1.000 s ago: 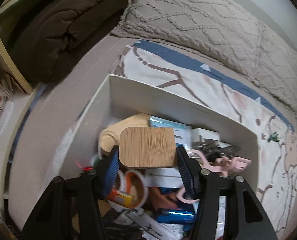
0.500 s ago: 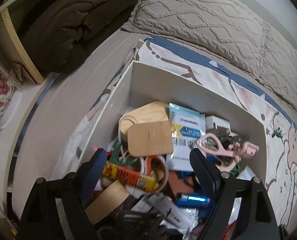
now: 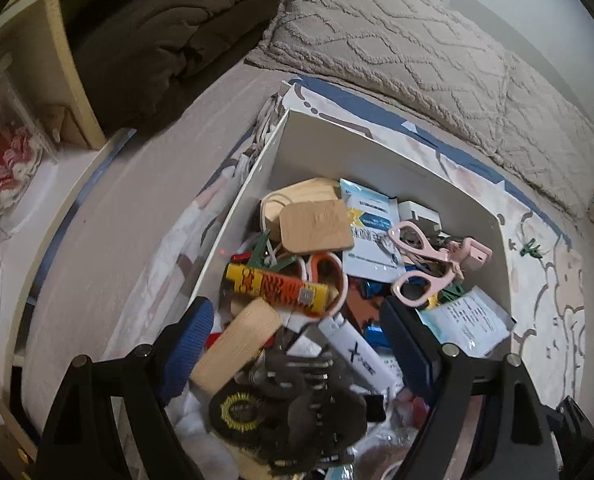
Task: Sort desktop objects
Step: 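Lower the bamboo coaster into the white box and open the left gripper, then lift both tools out of the white box and back away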
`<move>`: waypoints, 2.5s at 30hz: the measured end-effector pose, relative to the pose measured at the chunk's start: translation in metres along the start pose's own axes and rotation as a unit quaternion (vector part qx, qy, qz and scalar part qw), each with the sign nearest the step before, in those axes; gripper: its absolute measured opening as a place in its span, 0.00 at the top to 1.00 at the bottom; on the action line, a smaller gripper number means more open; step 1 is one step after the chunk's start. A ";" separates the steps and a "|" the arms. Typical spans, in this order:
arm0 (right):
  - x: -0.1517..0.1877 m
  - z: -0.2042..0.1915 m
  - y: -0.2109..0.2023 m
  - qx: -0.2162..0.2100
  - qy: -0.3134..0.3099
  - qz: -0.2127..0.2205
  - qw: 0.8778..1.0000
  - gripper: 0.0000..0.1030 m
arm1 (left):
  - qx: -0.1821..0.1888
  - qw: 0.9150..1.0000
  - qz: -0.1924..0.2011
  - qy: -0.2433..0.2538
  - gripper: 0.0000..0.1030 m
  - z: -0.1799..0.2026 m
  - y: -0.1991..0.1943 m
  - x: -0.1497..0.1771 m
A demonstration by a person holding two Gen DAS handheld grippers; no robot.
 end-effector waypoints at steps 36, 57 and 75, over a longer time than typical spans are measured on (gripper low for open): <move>0.024 -0.006 -0.078 0.065 -0.004 0.079 0.995 0.00 | -0.014 0.979 0.180 0.095 0.00 0.056 -0.122 0.111; 0.071 0.032 -0.135 0.160 0.025 0.145 0.976 0.00 | -0.025 0.961 0.248 0.118 0.00 0.098 -0.141 0.164; 0.102 0.038 -0.144 0.195 0.018 0.155 0.968 0.00 | -0.014 0.959 0.260 0.108 0.00 0.106 -0.139 0.198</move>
Point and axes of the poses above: each gripper's, at about its wrist camera, not at the fingertips, and y roughly the way its jaws point, z to its right, x to its underside, the point moved 8 cm from there along y, roughly the way its jaws point, and after that the axes turned 10 degrees about -z, right-handed, at the moved point
